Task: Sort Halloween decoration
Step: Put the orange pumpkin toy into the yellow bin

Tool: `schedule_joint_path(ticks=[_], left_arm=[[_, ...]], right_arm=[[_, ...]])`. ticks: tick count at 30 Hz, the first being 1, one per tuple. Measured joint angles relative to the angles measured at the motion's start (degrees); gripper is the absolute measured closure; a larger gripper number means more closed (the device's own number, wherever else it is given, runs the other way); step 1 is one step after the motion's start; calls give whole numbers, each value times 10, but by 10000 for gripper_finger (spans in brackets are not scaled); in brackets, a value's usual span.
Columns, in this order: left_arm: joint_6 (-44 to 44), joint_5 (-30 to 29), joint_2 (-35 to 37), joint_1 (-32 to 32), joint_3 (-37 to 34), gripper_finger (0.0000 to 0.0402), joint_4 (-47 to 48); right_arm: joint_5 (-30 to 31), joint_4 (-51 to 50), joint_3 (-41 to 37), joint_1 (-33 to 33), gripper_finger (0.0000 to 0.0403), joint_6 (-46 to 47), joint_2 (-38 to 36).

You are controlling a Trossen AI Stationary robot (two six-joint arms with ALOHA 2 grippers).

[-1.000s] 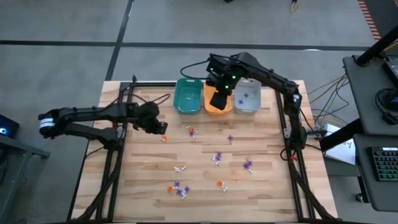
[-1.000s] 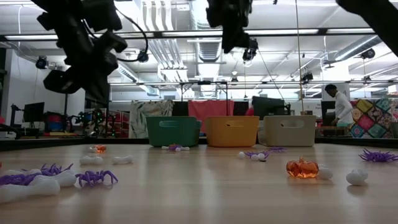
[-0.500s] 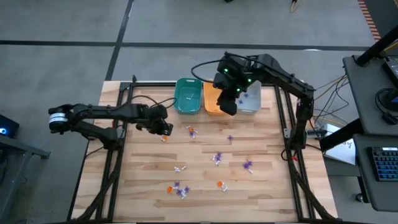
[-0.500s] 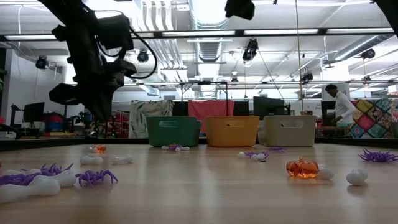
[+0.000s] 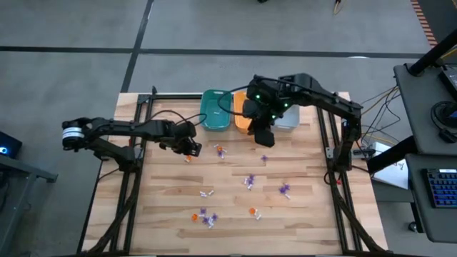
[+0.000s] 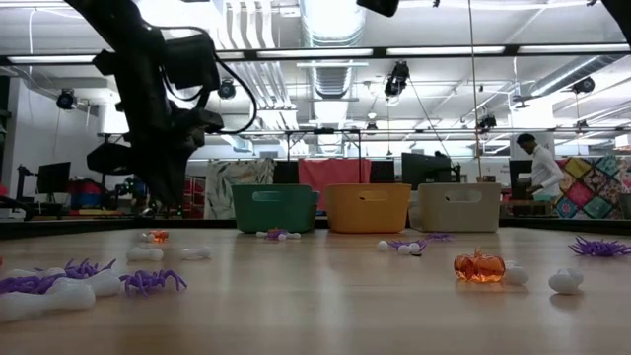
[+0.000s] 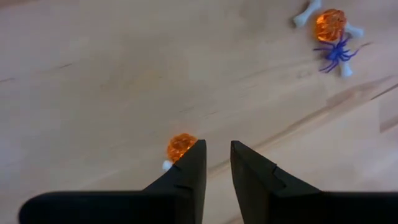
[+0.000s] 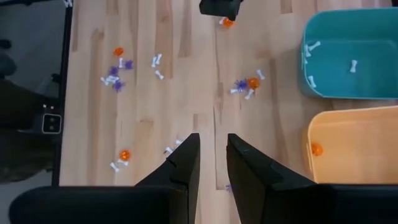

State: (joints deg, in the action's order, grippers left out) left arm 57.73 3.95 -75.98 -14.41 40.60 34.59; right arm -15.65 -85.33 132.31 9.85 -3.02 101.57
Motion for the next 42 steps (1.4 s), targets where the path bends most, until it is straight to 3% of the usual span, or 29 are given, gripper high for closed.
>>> schedule_joint_path(ticks=[15, 31, 42], left_arm=[[-1, -4, -45, 21, 0, 263, 7], [-2, -36, -79, 40, 0, 260, -1], [-17, -50, -79, 41, 0, 260, -17]], right_arm=[[2, 39, -73, -1, 333, 27, -31], [2, 69, -151, -1, 335, 37, -32], [2, 73, -162, -1, 334, 41, -33]])
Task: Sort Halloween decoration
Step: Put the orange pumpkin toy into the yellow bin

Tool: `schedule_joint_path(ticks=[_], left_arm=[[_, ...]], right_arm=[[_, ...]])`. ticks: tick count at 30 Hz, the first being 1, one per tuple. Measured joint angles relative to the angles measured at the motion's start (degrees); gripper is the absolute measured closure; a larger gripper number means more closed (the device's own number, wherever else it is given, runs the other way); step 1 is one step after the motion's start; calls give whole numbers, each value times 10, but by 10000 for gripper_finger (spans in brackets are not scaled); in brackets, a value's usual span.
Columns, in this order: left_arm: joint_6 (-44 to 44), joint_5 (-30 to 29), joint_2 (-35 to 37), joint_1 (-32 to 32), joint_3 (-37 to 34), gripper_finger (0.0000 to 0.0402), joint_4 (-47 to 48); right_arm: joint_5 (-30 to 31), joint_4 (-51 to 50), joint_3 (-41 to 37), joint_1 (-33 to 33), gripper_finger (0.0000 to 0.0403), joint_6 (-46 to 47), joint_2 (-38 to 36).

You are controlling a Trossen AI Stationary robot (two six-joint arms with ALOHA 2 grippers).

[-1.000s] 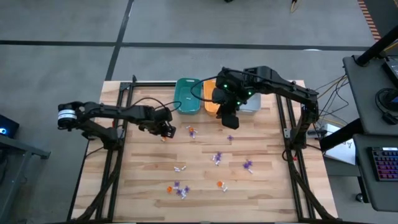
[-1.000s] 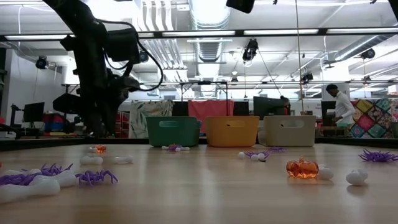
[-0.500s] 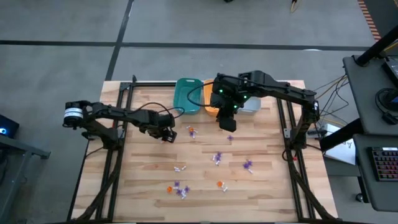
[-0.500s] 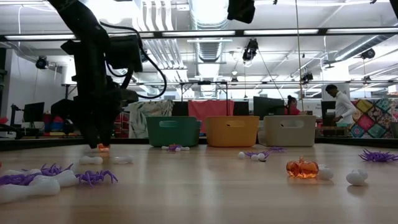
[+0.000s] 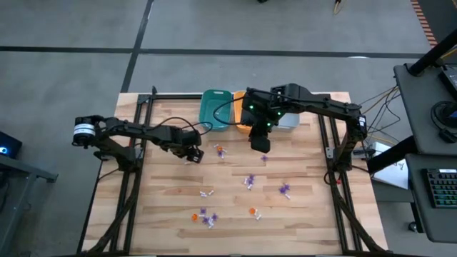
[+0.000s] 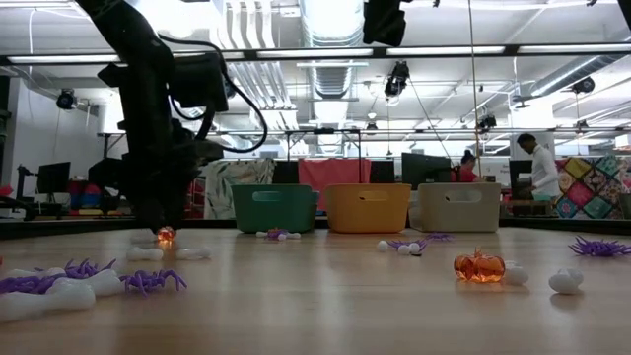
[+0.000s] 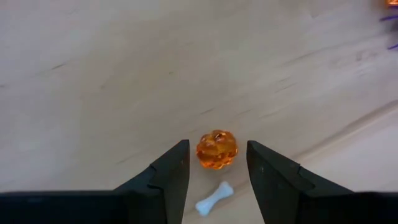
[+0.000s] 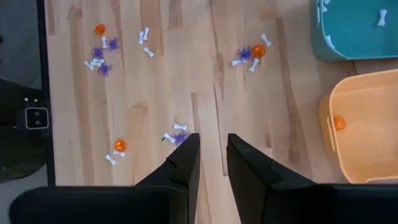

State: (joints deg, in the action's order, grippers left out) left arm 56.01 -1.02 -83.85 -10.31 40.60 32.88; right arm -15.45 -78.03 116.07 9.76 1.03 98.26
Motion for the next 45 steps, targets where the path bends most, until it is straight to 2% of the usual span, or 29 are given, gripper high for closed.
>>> schedule_joint_path(ticks=[16, 26, 29, 45], left_arm=[[0, -5, -31, 10, 2, 261, -9], [0, -6, -31, 11, 1, 318, -8], [0, -5, -32, 11, 4, 323, -7], [-61, -7, -34, 12, 102, 326, 54]], right_arm=[[0, 4, -4, 0, 335, -1, 0], [0, 6, -21, 0, 337, -7, 0], [0, 8, -26, 0, 337, -6, 0], [0, 8, -30, 0, 337, -6, 0]])
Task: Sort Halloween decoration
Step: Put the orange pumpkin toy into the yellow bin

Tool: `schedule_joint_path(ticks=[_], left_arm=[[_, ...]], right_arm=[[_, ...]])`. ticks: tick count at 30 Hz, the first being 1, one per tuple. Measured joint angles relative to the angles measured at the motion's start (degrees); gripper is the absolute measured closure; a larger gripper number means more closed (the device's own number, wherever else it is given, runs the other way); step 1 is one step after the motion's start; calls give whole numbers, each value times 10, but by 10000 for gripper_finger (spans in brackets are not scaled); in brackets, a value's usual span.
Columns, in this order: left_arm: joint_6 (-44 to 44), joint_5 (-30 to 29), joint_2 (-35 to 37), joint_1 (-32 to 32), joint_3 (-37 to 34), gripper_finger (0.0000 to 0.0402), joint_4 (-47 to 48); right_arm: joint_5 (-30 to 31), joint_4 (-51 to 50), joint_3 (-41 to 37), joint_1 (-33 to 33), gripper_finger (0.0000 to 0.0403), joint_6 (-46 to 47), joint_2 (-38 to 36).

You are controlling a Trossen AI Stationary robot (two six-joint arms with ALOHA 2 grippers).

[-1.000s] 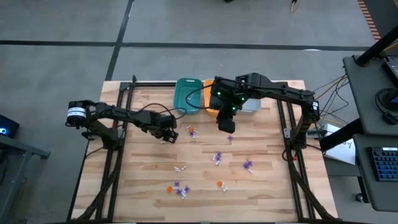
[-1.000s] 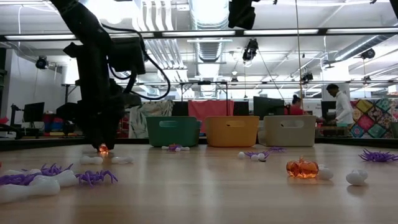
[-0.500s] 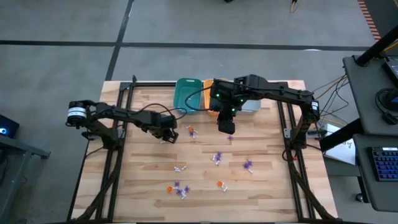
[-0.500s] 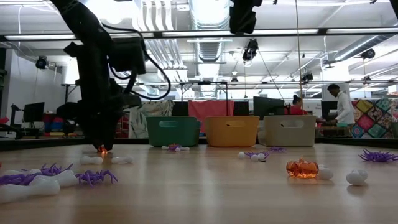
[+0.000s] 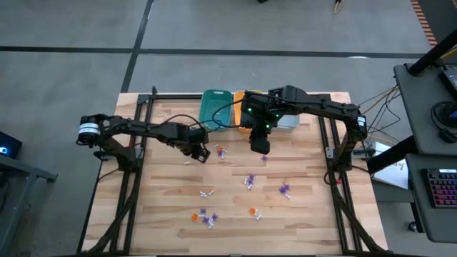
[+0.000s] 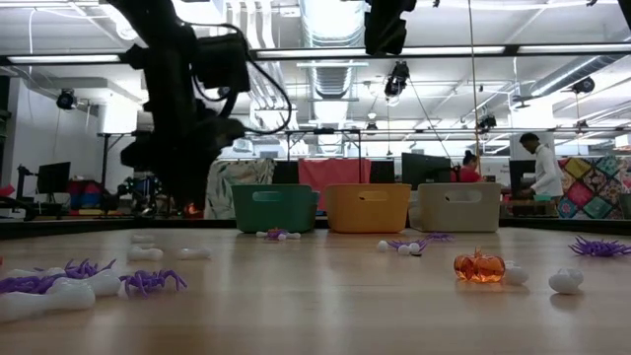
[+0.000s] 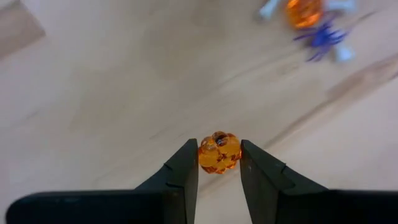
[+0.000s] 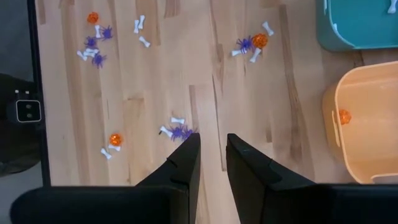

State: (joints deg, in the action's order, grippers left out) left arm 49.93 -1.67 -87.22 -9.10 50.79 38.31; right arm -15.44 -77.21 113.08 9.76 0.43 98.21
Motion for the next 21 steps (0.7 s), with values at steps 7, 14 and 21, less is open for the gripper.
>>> schedule_joint_path(ticks=[7, 14, 21], left_arm=[[-41, -2, 0, 0, 62, 326, 17], [-97, -8, 1, -15, 134, 326, 13], [-157, -9, -10, -50, 204, 326, -4]], right_arm=[[0, -5, 0, 0, 337, -3, -7], [1, -4, -3, 0, 337, -5, -50], [4, 63, -56, 0, 337, -5, -118]])
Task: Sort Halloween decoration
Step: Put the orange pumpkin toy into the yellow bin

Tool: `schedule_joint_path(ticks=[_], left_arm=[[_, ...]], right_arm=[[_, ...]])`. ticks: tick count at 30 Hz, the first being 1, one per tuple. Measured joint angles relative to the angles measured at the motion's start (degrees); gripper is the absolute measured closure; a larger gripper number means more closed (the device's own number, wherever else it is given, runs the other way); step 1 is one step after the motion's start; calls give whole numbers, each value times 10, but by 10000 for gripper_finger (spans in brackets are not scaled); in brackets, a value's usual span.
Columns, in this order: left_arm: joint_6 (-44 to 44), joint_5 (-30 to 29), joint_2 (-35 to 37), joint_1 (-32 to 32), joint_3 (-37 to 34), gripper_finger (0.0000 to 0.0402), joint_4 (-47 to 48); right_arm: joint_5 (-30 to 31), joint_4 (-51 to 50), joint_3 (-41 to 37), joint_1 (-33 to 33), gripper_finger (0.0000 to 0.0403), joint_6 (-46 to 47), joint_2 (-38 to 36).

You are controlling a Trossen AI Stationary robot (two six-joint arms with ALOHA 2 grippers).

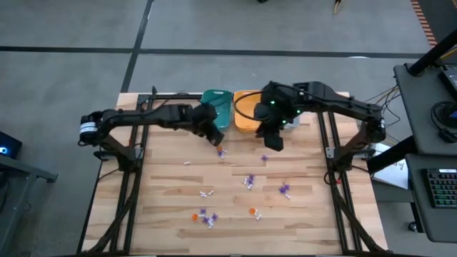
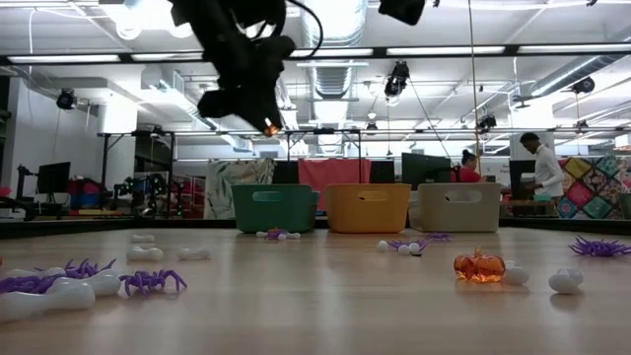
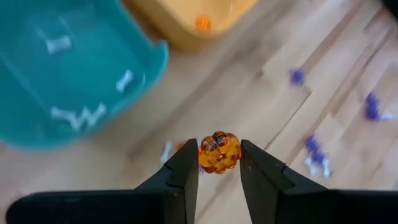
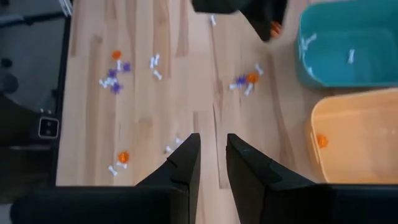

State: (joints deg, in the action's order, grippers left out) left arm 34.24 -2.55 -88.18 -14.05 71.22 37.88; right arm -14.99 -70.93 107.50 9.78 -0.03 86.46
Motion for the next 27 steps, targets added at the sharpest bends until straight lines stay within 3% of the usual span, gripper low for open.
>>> schedule_joint_path(ticks=[9, 13, 19, 27], left_arm=[[-84, 5, -100, -23, 152, 326, 3], [-124, 5, -171, -30, 249, 326, 55], [-188, 5, -284, -46, 398, 326, 162], [-233, 5, -415, -74, 585, 326, 232]], right_arm=[[0, 121, -117, 7, 337, 16, -91], [2, 147, -143, 18, 337, 26, -123], [10, 165, -155, 26, 337, 31, -154], [31, 165, -155, 26, 337, 30, -165]])
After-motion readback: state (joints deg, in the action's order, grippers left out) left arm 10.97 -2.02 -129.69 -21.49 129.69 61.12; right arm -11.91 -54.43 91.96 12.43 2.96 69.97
